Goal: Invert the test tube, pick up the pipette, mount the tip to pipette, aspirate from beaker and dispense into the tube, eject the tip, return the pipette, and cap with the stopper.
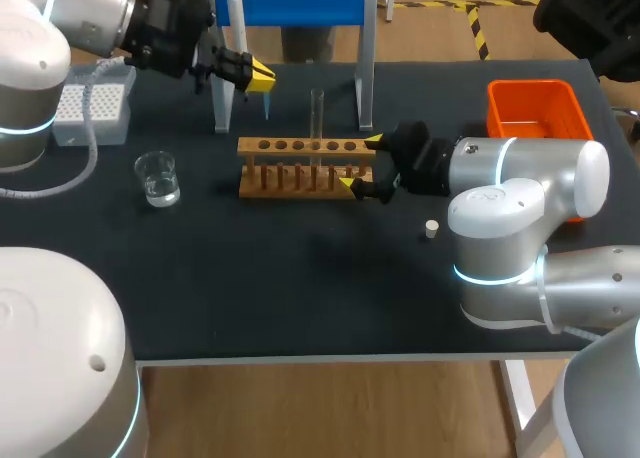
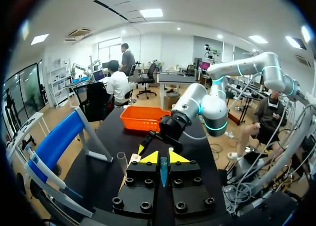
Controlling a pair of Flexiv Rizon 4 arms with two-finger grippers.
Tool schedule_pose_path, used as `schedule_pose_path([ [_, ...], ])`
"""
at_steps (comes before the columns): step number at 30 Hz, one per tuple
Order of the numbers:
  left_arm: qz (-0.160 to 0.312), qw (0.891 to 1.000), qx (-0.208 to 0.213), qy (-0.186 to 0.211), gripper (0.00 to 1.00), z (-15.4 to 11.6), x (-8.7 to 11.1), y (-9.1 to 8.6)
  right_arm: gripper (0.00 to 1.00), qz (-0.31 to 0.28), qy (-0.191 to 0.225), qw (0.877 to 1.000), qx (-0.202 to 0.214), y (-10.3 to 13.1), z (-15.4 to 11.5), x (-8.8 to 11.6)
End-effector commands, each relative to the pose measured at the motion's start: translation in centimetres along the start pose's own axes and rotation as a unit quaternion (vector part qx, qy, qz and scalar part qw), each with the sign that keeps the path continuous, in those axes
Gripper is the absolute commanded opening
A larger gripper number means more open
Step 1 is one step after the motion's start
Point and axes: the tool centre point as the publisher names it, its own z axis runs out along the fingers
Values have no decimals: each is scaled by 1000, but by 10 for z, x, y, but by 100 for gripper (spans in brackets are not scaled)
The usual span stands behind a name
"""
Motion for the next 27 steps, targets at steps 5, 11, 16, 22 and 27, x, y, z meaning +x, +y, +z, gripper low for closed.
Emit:
schedule_pose_path([
  [5, 3, 1000, -2, -6, 0, -7, 1, 3, 100, 0, 0, 1000, 0, -1, 0, 0],
  [11, 3, 1000, -2, -6, 0, -7, 1, 3, 100, 0, 0, 1000, 0, -1, 0, 0],
  [16, 3, 1000, -2, -6, 0, -7, 1, 3, 100, 0, 0, 1000, 0, -1, 0, 0],
  [22, 3, 1000, -2, -6, 0, -7, 1, 3, 100, 0, 0, 1000, 0, -1, 0, 0],
  [27, 3, 1000, -2, -6, 0, -7, 1, 3, 100, 0, -9, 1000, -8, 6, -25, -14],
])
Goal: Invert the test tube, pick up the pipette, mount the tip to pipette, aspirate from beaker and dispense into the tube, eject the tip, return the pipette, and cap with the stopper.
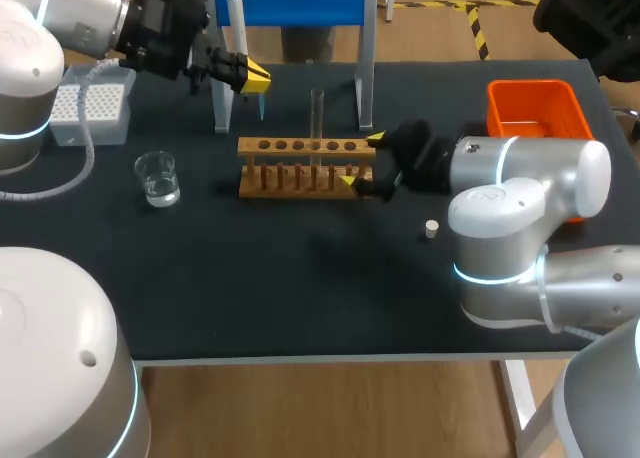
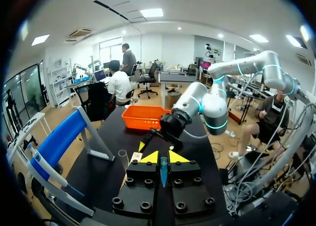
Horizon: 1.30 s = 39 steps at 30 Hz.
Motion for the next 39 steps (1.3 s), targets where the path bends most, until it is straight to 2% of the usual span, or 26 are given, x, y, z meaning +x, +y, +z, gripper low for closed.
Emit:
schedule_pose_path([
  [1, 0, 1000, 0, 0, 0, -1, 0, 0, 100, 7, 2, 1000, -13, 4, -27, -10],
  [4, 0, 1000, 0, 0, 0, -1, 0, 0, 100, 4, -1, 1000, -27, 8, -48, -18],
  [9, 0, 1000, 0, 0, 0, -1, 0, 0, 100, -1, 32, 997, -66, 13, -85, -23],
  [13, 0, 1000, 0, 0, 0, -1, 0, 0, 100, -3, 68, 993, -95, 16, -110, -20],
  [19, 0, 1000, 0, 0, 0, -1, 0, 0, 100, -4, 132, 981, -144, 23, -135, -9],
  [24, 0, 1000, 0, 0, 0, -1, 0, 0, 100, -5, 182, 967, -176, 30, -141, 10],
  [32, 0, 1000, 0, 0, 0, -1, 0, 0, 100, -16, 222, 954, -200, 44, -147, 39],
  [39, 2, 1000, 16, 2, 0, 15, 19, -6, 100, -23, 241, 947, -212, 53, -150, 52],
])
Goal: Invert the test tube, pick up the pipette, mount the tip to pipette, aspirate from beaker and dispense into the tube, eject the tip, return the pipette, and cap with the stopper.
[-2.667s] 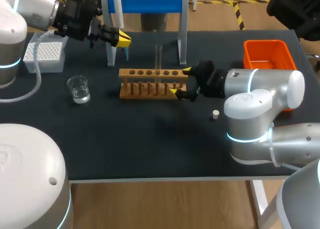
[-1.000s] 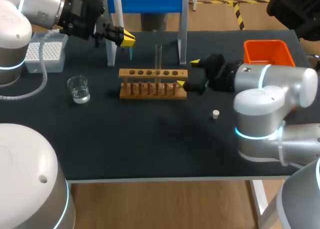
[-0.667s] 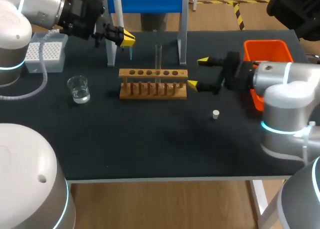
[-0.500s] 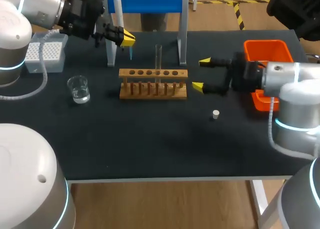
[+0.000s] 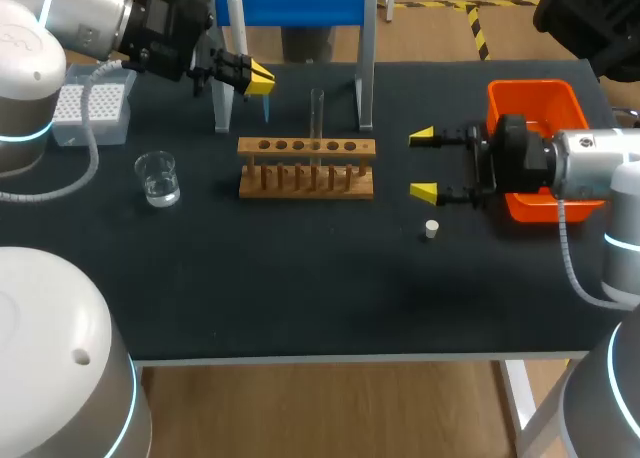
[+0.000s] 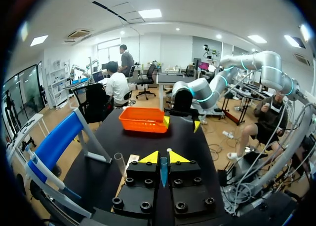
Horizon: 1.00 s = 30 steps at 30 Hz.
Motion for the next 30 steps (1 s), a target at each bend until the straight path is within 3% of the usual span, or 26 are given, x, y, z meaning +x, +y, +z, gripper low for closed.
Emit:
schedule_pose_path([
  [1, 2, 1000, 7, -5, 0, 11, 12, -1, 100, 0, 8, 1000, -5, 4, 0, 6],
  [12, -3, 1000, 15, 19, 0, 36, 37, -20, 100, -3, 41, 999, -23, 13, 9, 25],
  [24, -13, 999, 13, 29, 0, 46, 50, -19, 100, 19, 63, 997, -40, 26, 25, 32],
  [30, -13, 999, 13, 29, 0, 46, 50, -19, 100, 35, 70, 997, -10, 38, 45, 31],
])
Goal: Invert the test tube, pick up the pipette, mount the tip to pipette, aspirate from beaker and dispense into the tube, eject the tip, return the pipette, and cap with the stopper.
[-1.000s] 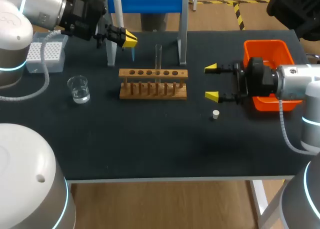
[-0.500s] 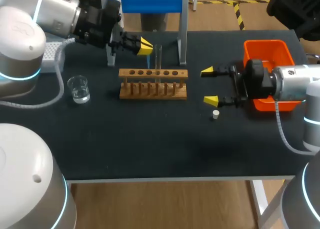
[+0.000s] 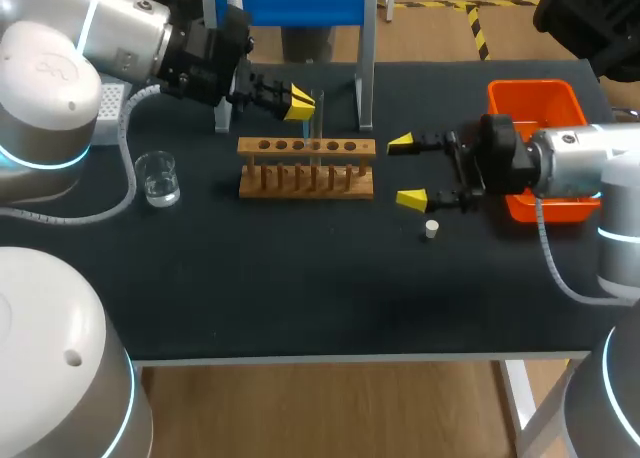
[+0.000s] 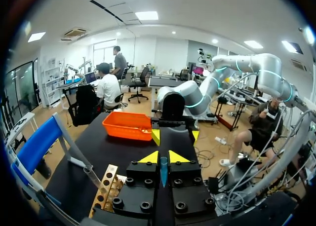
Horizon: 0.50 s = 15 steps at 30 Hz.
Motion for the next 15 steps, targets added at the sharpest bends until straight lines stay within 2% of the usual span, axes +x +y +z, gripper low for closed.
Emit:
schedule_pose_path([
  [1, 0, 1000, 0, -1, 0, 1, 1, 0, 100, 8, 2, 1000, 22, 11, 16, -6],
  [15, 0, 1000, 0, -1, 0, 1, 1, 0, 100, 10, 6, 1000, 29, 25, 57, -23],
])
